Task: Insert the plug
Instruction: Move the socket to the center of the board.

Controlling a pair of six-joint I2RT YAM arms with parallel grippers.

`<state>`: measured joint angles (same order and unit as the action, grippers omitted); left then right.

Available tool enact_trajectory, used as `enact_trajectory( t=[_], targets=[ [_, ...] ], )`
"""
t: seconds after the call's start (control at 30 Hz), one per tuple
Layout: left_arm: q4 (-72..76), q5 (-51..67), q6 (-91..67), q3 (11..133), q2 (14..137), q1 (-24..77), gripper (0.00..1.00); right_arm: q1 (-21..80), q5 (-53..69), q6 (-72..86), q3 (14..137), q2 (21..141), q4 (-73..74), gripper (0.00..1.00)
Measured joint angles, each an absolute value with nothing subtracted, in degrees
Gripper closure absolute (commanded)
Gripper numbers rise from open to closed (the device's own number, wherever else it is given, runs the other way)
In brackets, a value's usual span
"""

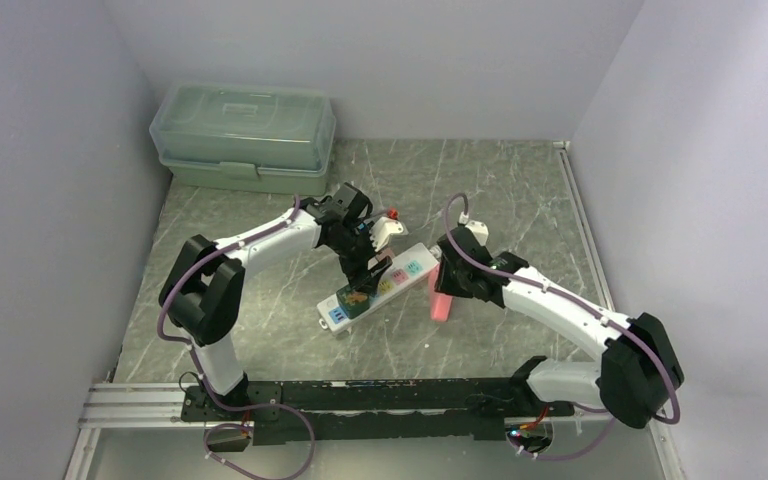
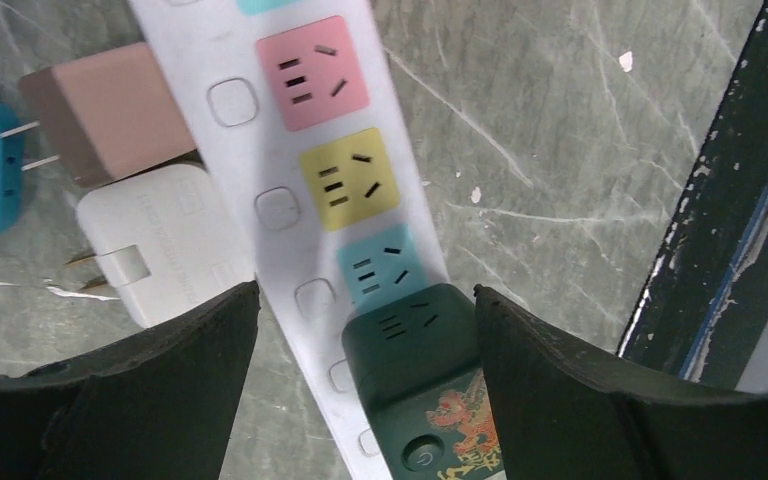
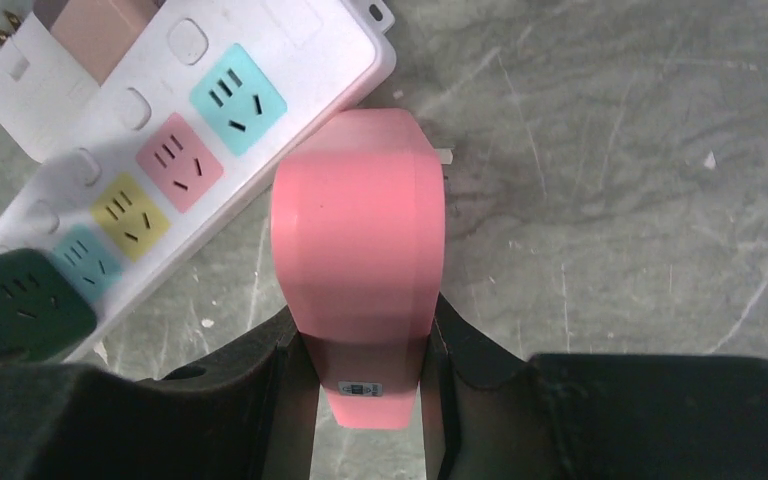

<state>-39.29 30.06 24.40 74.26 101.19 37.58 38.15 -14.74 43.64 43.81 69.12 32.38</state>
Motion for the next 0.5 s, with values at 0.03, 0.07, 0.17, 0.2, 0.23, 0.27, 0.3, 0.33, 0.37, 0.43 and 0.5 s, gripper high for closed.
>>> enact_trajectory(
  t=[0.03, 0.07, 0.17, 0.2, 0.23, 0.27, 0.3, 0.33, 0.37, 0.43, 0.5],
  targets=[
    [-39.4, 30.37, 24.12, 74.24, 101.19, 37.58, 0.17, 37.67, -14.33, 43.13, 44.14, 69.67, 31.92, 1.0],
    [-39.46, 30.81, 23.75, 74.17, 101.19, 37.58, 0.17, 37.04, -13.72, 42.46, 44.53, 70.32, 31.31, 1.0],
    [-39.44, 32.18, 22.5, 73.65, 101.19, 37.58, 0.18, 35.46, -12.08, 40.71, 45.8, 72.34, 29.91, 1.0],
    [-39.51, 32.42, 22.2, 73.49, 101.19, 37.58, 0.18, 35.09, -11.53, 40.21, 46.37, 73.19, 29.5, 1.0],
    [-39.72, 32.84, 21.69, 73.47, 101.19, 37.58, 0.19, 34.79, -11.2, 39.77, 47.03, 74.15, 28.99, 1.0],
    [-39.7, 33.26, 21.45, 73.47, 101.19, 37.58, 0.19, 34.5, -10.83, 39.27, 47.57, 75.13, 28.32, 1.0],
    [-39.72, 33.67, 21.21, 73.47, 101.19, 37.58, 0.19, 34.22, -10.44, 38.87, 48.03, 75.92, 27.7, 1.0],
    [-39.72, 34.17, 21.04, 73.47, 101.19, 37.58, 0.19, 33.78, -9.87, 38.44, 48.49, 76.82, 26.76, 1.0],
    [-39.75, 34.65, 20.71, 73.47, 101.19, 37.58, 0.19, 33.41, -9.45, 38.02, 48.73, 77.45, 25.91, 1.0],
    [-39.79, 35.92, 20.1, 73.47, 101.21, 37.58, 0.19, 32.25, -7.99, 37.41, 48.86, 78.3, 24.21, 1.0],
    [-39.79, 36.8, 19.73, 73.47, 101.21, 37.58, 0.19, 31.03, -6.83, 36.97, 48.88, 78.78, 23.05, 1.0]
  ],
)
